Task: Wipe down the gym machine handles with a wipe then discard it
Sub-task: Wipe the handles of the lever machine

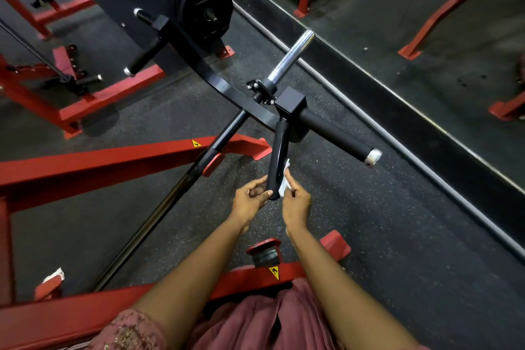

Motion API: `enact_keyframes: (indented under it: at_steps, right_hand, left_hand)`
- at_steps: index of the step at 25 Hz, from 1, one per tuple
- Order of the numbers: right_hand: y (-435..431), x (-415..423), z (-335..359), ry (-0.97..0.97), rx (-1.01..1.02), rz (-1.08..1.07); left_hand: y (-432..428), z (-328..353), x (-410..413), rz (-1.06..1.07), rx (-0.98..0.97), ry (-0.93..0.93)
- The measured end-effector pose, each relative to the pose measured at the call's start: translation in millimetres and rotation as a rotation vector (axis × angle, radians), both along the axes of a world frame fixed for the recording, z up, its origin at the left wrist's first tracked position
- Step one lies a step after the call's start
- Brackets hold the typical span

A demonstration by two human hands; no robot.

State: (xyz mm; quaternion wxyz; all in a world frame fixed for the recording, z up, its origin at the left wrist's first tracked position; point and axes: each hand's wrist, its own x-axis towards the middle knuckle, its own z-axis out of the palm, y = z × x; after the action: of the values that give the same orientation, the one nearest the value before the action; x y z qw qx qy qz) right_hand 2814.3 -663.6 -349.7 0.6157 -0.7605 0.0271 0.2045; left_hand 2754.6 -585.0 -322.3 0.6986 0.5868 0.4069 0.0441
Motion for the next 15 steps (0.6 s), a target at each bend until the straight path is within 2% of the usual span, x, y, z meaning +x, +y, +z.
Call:
enact_keyframes:
  at_steps: [3,4,6,8,9,12,15]
  right_hand:
    - [-14,-9,6,0.008,-0.069,0.058]
    - [-14,-2,15,-0.079,-0.094,0.080]
    - [-3,23,43,-0.379,-0.122,0.119]
    - [16,54,66,-0.640,-0.191,0.254]
    - [23,65,72,-0.681,-0.252,0.346]
    - [27,70,70,-0.541,-0.435,0.557]
    - [14,48,60,-0.718,-0.628,0.755]
  left_hand:
    - [0,-1,-1,0.009,-0.020,-0.016]
    - [1,-1,-1,0.015,-0.029,-0.020]
    - [1,-1,-2,0.031,-0.052,-0.030]
    - [-1,-1,-3,0.048,-0.064,-0.044]
    - [-2,-2,-3,0.054,-0.069,-0.052]
    - [-4,-6,-4,0.070,-0.082,-0.069]
    - [-4,-9,-5,0.084,-0.136,-0.101]
